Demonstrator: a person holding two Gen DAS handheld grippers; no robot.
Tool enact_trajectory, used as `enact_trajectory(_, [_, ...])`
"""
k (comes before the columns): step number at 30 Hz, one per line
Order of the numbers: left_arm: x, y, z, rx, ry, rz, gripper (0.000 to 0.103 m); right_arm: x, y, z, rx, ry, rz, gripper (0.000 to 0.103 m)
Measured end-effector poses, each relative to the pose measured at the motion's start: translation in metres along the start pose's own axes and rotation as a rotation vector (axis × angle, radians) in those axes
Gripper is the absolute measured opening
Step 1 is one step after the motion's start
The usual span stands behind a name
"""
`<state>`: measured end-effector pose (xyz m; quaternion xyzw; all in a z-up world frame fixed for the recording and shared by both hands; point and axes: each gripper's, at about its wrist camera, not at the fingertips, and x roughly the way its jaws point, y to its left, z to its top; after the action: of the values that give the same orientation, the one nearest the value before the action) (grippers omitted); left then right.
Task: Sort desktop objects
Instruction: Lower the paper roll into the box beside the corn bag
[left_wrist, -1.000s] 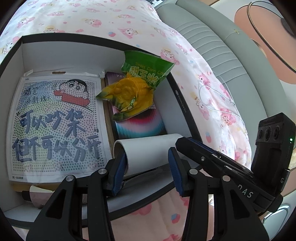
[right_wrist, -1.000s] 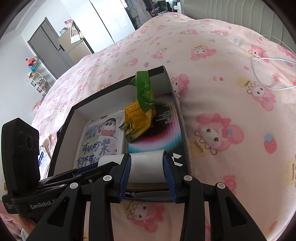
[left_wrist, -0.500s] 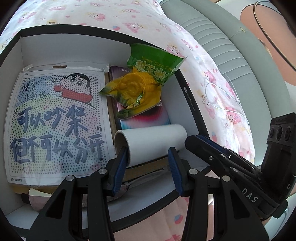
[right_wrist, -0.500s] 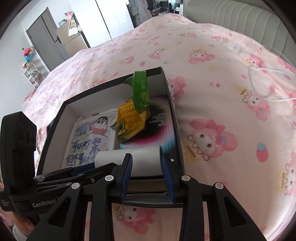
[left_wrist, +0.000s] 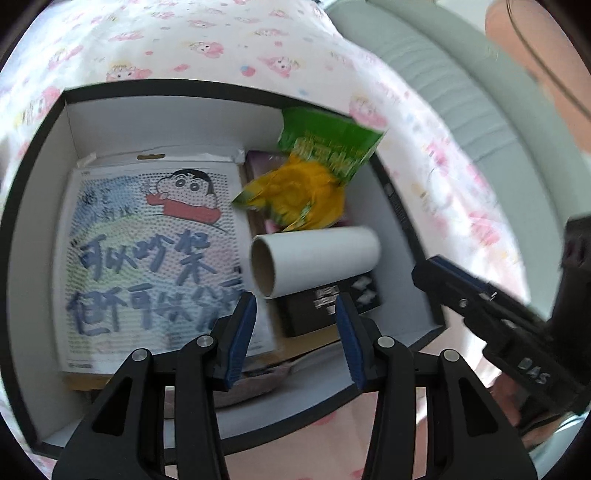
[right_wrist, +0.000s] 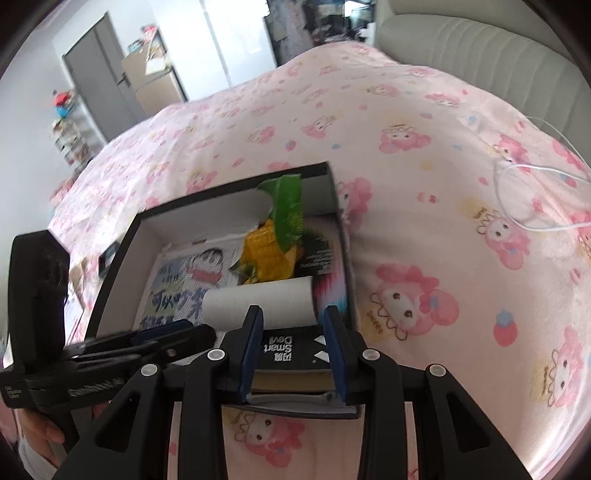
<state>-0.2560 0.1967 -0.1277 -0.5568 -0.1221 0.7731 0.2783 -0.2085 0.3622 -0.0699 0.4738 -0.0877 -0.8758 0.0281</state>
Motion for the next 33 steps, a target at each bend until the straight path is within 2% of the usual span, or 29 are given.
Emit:
enact_trajectory(6, [0.013, 0.004, 0.016, -0.041, 0.014, 0.049, 0.038, 0.013, 0.002, -0.003, 0.004, 0.043, -0.002, 0.030])
enact_trajectory(15, [0.030, -0.010, 0.036, -0.034, 0.019, -0.007, 0.038, 0.024, -0.004, -0.003, 0.033, 0.064, -0.011, 0.030])
enact_trajectory(22, [0.047, -0.019, 0.042, -0.039, 0.052, -0.080, 0.038, 0.028, -0.001, -0.006, 0.042, 0.074, -0.015, 0.030])
enact_trajectory(33, [0.043, -0.012, 0.045, -0.060, -0.001, -0.072, 0.038, 0.035, 0.007, -0.005, 0.013, 0.076, -0.023, 0.030])
